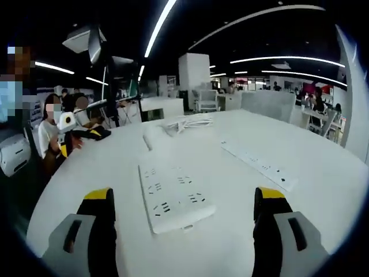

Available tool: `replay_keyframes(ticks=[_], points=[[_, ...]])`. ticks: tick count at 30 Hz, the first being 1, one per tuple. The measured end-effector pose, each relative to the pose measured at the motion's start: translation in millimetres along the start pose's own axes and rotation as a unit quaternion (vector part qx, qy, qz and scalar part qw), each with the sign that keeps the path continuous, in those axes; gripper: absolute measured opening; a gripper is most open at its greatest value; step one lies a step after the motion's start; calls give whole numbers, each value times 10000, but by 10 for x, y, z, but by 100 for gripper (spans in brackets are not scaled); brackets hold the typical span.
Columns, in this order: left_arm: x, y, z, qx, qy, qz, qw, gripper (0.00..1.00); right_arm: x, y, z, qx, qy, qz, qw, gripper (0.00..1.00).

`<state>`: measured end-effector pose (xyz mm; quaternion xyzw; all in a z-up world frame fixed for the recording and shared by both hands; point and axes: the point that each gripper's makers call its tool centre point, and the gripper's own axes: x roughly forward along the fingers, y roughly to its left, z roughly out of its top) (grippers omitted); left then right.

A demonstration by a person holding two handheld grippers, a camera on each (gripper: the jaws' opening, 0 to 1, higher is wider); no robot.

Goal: Straighten the power strip on the desk, plug the charger into it

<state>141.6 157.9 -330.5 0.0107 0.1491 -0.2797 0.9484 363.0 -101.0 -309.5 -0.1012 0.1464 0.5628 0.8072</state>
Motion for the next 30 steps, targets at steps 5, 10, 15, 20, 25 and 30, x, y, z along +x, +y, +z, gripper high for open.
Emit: replay_keyframes(ticks=[5,10,15,20,25,30], points=[[-3,-32,0,26,17,-33,10000,95,-89,-17,-40,-40,-73,-196,9998,100],[0,-40,-12,19,26,-47,10000,95,-234,-3,-53,44,-248,-437,9987,100],[7,-57,-10,30,28,-74,10000,95,-417,-34,-19,63,-379,-710,9967,100],[13,-100,4,57,17,-127,9999,95,-590,-30,-36,43,-444,-928,9947,100],[8,-127,16,71,3,-156,9999,95,-762,-32,-92,94,-502,-1112,9925,100],[-4,-157,29,81,-9,-183,9998,95,-927,6,-157,130,-543,-1274,9903,100]])
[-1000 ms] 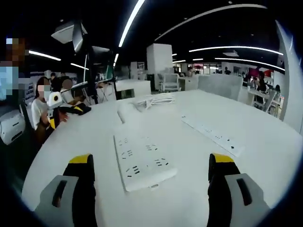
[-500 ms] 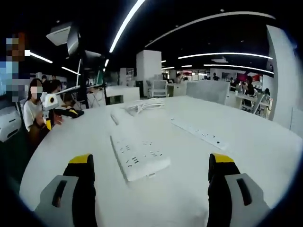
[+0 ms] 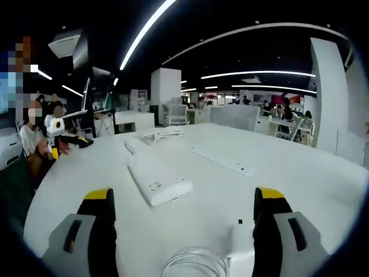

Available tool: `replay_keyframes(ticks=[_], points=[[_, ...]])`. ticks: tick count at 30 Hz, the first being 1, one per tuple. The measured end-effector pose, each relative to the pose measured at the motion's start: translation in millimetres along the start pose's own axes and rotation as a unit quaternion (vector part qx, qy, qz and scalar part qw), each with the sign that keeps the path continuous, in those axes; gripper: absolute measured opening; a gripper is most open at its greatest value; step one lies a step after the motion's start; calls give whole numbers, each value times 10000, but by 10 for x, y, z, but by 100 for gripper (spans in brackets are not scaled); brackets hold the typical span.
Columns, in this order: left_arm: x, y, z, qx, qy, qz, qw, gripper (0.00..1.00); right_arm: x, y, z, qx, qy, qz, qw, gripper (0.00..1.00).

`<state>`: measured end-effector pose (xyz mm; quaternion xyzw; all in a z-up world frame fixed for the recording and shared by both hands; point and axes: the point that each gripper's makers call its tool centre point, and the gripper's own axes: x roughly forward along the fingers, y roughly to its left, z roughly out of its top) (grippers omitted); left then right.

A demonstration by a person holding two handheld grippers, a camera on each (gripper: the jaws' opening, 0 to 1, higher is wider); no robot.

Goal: Straighten the power strip on the desk, plug the charger into it

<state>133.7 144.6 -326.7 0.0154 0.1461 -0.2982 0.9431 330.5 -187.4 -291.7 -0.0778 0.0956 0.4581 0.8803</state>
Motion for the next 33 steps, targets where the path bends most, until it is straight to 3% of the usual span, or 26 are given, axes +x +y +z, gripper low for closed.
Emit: replay_keyframes(ticks=[13,33], points=[[-34,-38,36,72,2,-33,10000,95,-543,-1,-175,59,-72,-572,9983,100],[-96,-75,55,127,-22,-51,9999,95,-1350,-123,-321,319,-336,-1460,9882,98]])
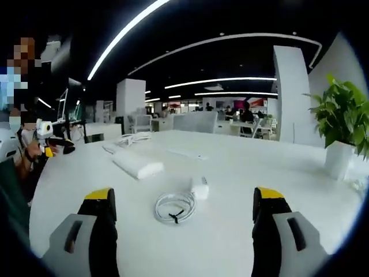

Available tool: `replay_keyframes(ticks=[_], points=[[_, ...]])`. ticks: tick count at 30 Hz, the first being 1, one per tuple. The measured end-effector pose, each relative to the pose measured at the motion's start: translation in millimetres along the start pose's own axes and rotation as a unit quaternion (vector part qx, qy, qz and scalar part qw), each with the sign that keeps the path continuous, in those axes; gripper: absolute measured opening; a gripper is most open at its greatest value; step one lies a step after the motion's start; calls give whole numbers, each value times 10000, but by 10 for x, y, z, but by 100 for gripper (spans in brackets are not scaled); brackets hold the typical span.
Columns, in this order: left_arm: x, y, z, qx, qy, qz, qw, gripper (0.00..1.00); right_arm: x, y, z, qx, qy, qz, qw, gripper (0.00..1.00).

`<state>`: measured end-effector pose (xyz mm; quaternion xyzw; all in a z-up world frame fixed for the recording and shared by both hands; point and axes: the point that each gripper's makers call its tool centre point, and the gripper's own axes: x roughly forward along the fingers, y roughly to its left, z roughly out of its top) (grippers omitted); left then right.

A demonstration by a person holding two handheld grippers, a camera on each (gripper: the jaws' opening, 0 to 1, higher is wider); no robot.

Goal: Straighten the power strip on the desk, plug the charger into it

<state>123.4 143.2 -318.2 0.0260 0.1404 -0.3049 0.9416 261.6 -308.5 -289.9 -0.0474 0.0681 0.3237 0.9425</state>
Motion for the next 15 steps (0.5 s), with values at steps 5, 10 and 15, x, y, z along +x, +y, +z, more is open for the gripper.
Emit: replay_keyframes(ticks=[5,10,15], points=[[-1,5,-18,-19,10,4,10000,95,-15,-27,-14,17,28,-55,10000,98],[0,4,-17,-18,6,-2,10000,95,53,-21,-63,-43,162,-7,9999,98],[-13,31,-17,-27,1,39,10000,95,126,-63,-72,59,179,-28,9998,97]])
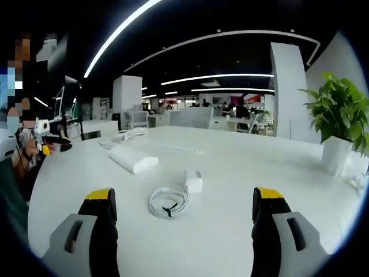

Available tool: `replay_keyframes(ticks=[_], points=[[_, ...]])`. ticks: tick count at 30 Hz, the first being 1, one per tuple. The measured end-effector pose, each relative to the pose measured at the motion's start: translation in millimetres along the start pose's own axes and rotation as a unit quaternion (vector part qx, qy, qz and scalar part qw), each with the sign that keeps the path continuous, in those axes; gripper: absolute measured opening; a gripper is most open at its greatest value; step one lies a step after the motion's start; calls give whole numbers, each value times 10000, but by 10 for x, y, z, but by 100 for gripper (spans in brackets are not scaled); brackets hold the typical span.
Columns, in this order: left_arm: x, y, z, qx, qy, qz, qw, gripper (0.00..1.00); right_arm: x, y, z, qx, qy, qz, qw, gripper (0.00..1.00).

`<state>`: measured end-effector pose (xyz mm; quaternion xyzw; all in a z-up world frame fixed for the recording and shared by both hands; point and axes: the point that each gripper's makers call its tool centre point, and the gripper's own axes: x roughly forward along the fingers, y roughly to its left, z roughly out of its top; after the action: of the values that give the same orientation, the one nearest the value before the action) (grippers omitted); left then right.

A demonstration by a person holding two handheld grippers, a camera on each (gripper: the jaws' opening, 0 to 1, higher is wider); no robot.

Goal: Straighten the power strip on the desk, plug the charger into it

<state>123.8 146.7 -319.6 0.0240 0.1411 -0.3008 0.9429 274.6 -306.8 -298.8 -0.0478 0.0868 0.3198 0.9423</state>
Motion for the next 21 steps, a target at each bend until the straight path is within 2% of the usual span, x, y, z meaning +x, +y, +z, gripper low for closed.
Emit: replay_keyframes(ticks=[11,21], points=[[6,-2,2,-8,-15,-7,10000,95,227,10,-11,-47,175,207,9996,97],[8,26,-10,-28,-26,7,10000,95,462,-93,-59,-124,365,116,9992,94]])
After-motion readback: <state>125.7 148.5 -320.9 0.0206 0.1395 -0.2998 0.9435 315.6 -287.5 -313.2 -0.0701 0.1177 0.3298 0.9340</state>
